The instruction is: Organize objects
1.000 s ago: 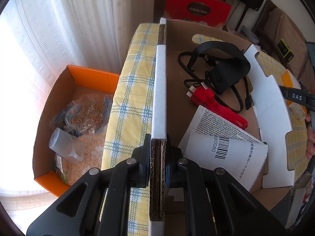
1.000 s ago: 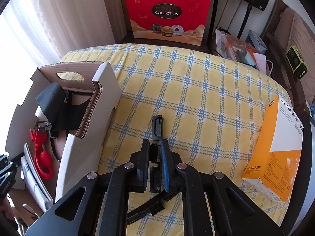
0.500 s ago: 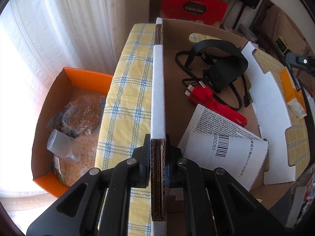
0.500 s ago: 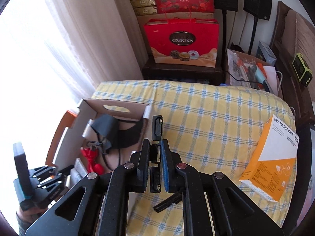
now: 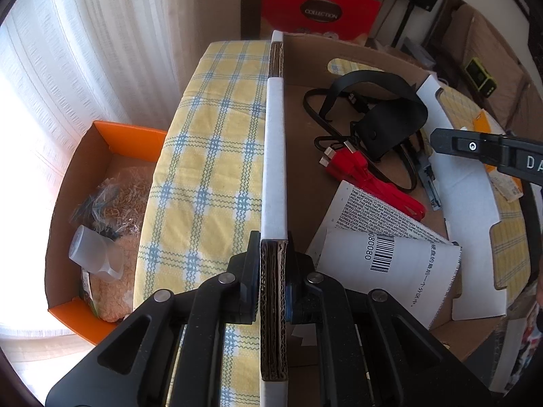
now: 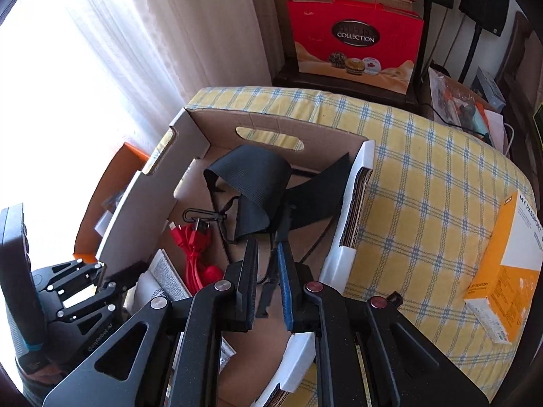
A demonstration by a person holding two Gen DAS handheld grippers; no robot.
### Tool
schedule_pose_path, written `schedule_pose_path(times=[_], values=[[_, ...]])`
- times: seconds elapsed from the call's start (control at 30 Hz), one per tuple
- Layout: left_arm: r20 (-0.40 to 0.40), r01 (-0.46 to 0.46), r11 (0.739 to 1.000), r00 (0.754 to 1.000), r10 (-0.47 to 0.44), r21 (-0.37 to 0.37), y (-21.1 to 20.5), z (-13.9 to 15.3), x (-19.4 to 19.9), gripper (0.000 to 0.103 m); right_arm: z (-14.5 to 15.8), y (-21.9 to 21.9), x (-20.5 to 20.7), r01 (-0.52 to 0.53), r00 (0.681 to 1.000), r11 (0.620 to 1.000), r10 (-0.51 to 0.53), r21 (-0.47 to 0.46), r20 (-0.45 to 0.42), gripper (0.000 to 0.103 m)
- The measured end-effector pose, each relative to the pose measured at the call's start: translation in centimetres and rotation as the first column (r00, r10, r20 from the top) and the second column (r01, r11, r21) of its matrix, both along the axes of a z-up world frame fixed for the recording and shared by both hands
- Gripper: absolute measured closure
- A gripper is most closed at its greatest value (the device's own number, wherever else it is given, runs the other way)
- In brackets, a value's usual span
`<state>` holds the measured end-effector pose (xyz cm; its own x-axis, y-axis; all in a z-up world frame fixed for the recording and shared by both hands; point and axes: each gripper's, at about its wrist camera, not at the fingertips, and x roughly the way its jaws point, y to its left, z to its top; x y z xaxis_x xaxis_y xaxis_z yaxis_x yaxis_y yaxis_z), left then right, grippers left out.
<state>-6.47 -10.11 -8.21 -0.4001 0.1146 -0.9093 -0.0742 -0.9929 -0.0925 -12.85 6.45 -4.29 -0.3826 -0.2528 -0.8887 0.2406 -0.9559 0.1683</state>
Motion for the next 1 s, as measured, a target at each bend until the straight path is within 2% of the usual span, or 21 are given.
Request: schedule_pose_path(times=[0.13,0.27,0.4,0.8,0.93,1.0], values=[[-0.008,-0.008,1.0,1.0,0.008,0.003,-0.3,0.1,0.1,0.093,1.0,0.8,0.5,0.009,1.0,0.999,-0.009,-0.031,-0.024,0.088],[-0.011,-0.025,1.0,1.0,0.025,0.01,-1.4,0.2,0.1,0.093,3.1,2.9,0.6,0.045,0.997,0.998,-0.048,-0.035,-0.067,0.077],[-0.012,-0.044,0.999,0.999,0.044,0.009,-2.6,0.1,0.3,0.093,3.7,5.6,0.7,0.097,0.993,0.995,-0.098,-0.015,-0.065,0.075],[-0.011,-0.053,0.999,0.999,0.053,0.01,-3.1,0.0,0.6,0.093,-1.0,9.7,2.9,0.215,0.975,0.977,-0.215,0.006,0.055,0.073],[-0.011,-0.051,0.999,0.999,0.051,0.012,-3.2,-0.1,0.7,0.093,-2.2,9.4,3.8,0.236,0.969,0.972,-0.236,0.012,0.077,0.063],[-0.012,-0.05,0.999,0.999,0.051,0.011,-3.2,-0.1,0.7,0.093,-2.7,9.3,4.0,0.251,0.964,0.968,-0.25,0.007,0.09,0.062]])
